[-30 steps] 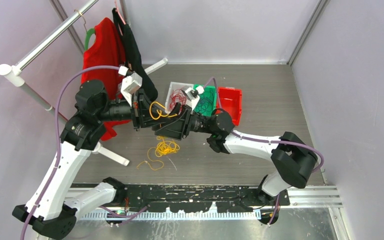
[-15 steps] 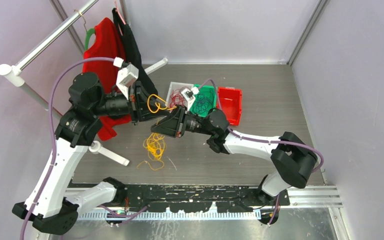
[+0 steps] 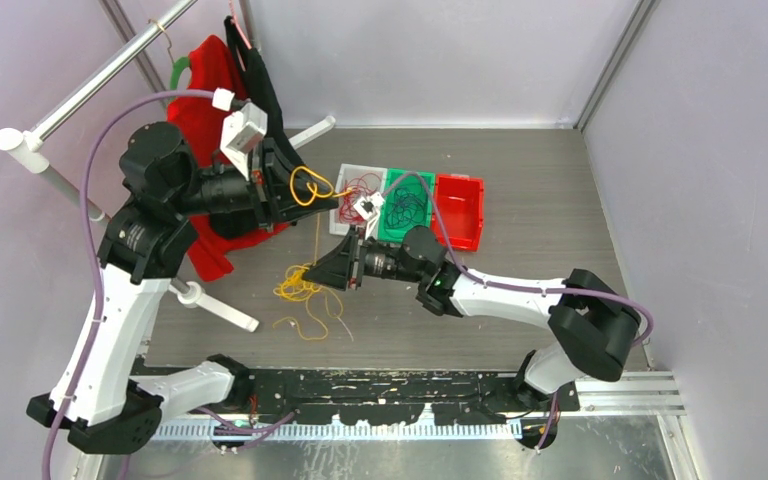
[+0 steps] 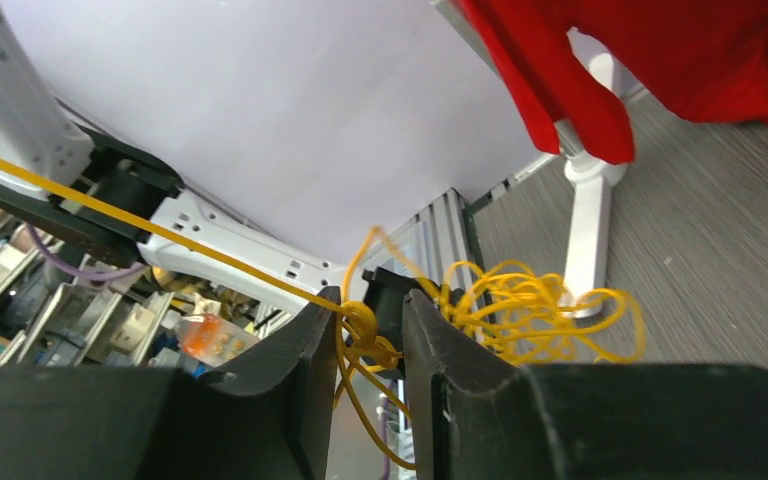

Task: Untangle the cables
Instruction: Untie the cable.

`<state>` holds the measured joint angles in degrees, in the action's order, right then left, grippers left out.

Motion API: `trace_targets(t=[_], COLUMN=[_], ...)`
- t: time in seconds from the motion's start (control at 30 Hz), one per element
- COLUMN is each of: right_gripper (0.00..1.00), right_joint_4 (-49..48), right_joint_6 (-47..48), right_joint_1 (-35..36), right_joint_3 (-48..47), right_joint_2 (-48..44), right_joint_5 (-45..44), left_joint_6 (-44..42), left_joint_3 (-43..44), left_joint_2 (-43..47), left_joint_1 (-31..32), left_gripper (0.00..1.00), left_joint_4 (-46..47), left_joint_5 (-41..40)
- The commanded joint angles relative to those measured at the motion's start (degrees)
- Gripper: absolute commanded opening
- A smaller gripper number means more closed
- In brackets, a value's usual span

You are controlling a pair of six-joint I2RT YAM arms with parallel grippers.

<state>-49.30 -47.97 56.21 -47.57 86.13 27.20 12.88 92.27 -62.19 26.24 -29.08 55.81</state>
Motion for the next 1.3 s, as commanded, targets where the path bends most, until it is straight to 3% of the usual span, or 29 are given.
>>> trace_targets(t=[0.0,0.47,0.8,0.97,1.27], right_gripper=[0.34,0.4,0.19,0.03,0.01], right_joint_4=[7.1,15.7,17.3,27.9,41.2], right_joint_6=[4.9,11.5,12.2,16.2,19.9], right_joint_1=[0.5,0.4,0.4,0.4,0.4], right_joint_3=[3.6,11.2,18.2,17.1,18.4], right_joint_2=[-2.3,-8.2,-14.3,-17.1,-16.6], right_joint_5=[-4.2,-12.4,-17.9,-22.4,-35.3], left_joint_6=[-0.9,-4.8,-10.7,-13.8,-19.4], left_joint_3=[8.1,21.9,26.1,28.3,33.6], left_joint_2=[-0.8,-5.6,-6.0,-6.3,-7.4], left_joint_1=[0.2,0.3,0.2,0.2,0.3], left_gripper=[0.0,0.0,0.0,0.0,0.0], left_joint_4=[5.2,2.3,0.8,2.5,5.6], left_joint_5=[-0.9,-4.6,-7.5,-11.9,-17.7])
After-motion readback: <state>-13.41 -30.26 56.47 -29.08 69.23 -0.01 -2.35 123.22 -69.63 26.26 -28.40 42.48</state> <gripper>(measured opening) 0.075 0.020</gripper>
